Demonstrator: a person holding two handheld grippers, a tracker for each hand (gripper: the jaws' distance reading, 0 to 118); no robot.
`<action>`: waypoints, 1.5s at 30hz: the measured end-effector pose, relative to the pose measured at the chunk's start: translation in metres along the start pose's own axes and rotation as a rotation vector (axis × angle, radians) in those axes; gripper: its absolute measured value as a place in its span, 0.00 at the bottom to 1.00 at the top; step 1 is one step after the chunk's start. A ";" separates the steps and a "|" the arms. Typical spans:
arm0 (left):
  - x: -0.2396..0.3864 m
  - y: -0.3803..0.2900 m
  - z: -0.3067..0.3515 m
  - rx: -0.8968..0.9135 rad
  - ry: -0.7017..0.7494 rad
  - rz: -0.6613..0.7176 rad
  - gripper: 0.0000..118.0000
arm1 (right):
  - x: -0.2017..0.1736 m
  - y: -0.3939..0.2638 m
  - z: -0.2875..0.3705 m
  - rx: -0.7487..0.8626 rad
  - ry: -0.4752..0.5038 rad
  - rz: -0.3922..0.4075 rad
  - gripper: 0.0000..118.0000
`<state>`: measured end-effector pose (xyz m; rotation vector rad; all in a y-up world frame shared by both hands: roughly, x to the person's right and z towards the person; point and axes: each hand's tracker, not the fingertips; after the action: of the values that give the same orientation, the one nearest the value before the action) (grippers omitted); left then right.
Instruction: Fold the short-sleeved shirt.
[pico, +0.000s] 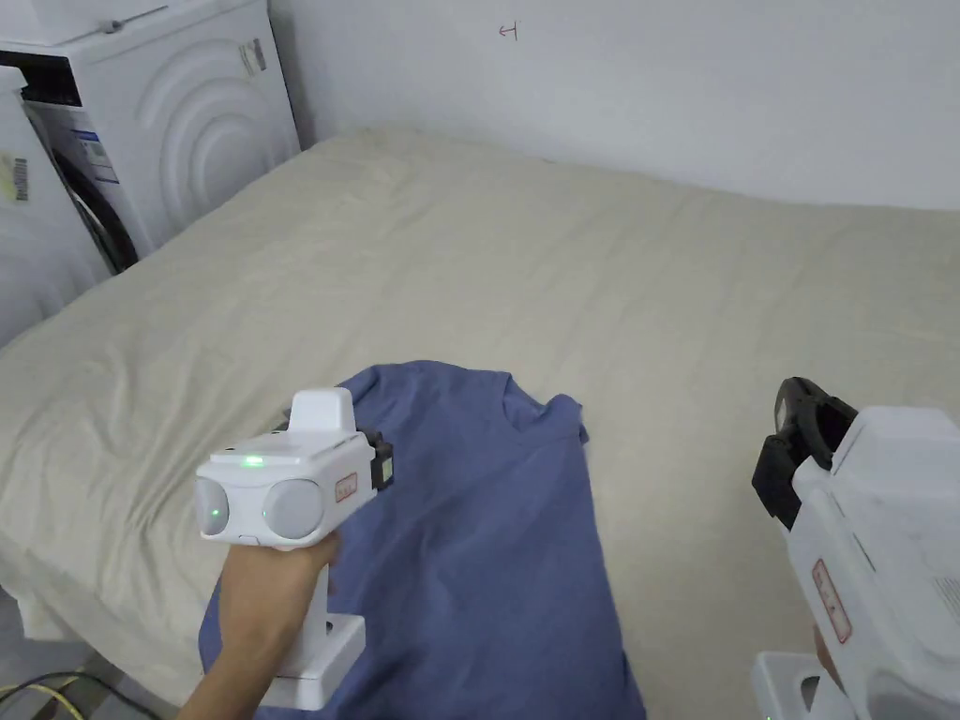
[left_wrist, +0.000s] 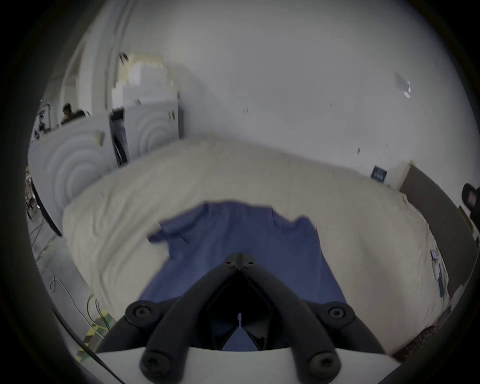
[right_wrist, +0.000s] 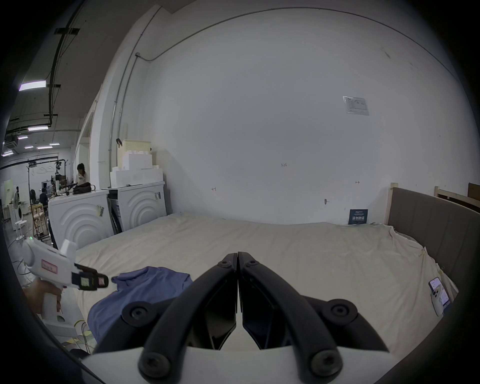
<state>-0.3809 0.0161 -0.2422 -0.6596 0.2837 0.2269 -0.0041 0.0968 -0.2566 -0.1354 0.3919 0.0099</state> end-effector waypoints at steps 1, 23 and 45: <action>0.002 -0.003 -0.012 -0.060 0.003 -0.002 0.00 | 0.003 -0.002 -0.001 -0.007 -0.008 0.001 0.00; 0.016 -0.047 -0.114 -0.454 0.017 -0.113 0.35 | 0.042 -0.031 0.002 -0.116 -0.092 -0.001 0.00; 0.060 0.013 -0.008 -0.143 -0.407 0.118 0.00 | 0.085 -0.019 0.046 -0.065 -0.162 -0.070 0.00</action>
<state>-0.3300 0.0282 -0.2748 -0.7222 -0.0864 0.4905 0.0929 0.0831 -0.2445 -0.2108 0.2248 -0.0357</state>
